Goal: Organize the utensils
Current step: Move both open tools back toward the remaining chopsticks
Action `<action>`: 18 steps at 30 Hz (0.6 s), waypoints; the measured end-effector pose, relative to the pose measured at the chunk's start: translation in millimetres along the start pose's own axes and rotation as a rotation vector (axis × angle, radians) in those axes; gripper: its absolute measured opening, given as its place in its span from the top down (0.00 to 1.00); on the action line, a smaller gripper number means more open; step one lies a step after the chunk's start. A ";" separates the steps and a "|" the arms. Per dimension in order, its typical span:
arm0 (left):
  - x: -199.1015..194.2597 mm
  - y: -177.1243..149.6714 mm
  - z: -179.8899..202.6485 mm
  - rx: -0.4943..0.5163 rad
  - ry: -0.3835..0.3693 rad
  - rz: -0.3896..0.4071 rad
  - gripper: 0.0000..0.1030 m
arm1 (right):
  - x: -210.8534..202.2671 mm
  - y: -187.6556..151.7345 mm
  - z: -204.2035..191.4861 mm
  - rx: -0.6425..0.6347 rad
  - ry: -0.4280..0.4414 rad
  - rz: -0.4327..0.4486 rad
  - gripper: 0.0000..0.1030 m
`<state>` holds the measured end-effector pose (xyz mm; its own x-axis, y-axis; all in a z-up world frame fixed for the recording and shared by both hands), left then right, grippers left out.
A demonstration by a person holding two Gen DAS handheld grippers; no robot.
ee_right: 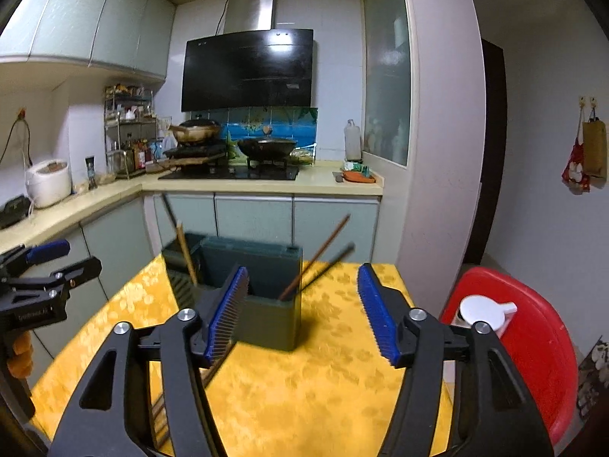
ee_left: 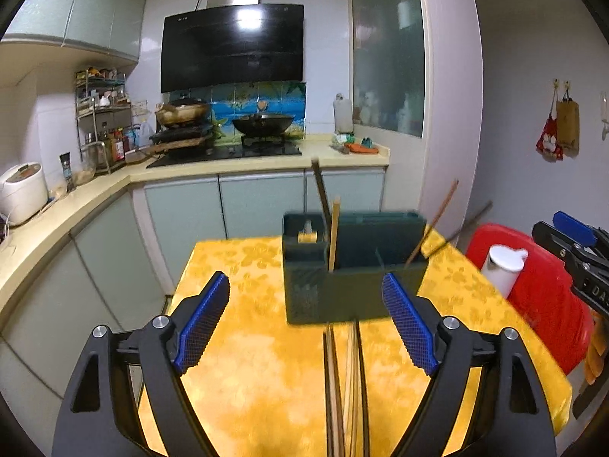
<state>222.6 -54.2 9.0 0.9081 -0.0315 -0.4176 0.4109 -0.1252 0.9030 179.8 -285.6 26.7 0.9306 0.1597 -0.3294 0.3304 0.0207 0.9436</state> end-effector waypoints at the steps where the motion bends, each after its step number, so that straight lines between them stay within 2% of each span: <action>1: -1.3 -9.6 -0.9 0.005 0.002 -0.009 0.23 | -2.6 -9.3 -3.5 -0.009 -0.001 -0.007 0.42; 10: -6.3 -100.3 -12.2 0.060 0.034 -0.080 0.23 | -19.2 -76.8 -25.1 -0.034 0.027 -0.073 0.42; 15: 1.5 -148.9 -22.8 0.087 0.062 -0.155 0.23 | -21.6 -92.9 -28.6 -0.012 0.042 -0.094 0.42; 18: 0.4 -164.3 -26.4 0.106 0.078 -0.169 0.23 | -21.7 -95.8 -30.5 -0.001 0.050 -0.094 0.42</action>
<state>157.6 -7.5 -136.9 0.8322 0.0748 -0.5494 0.5508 -0.2259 0.8035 123.1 -260.9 -55.5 0.8867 0.2059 -0.4139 0.4153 0.0384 0.9089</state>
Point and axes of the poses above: each gripper's, at about its wrist camera, not at the fingertips, and x roughly the way its jaws point, z to its right, y to its top, the point moved 6 cm from there along x, roughly the way its jaws point, and after that the axes turned 13 degrees about y, right-handed, at the moved point
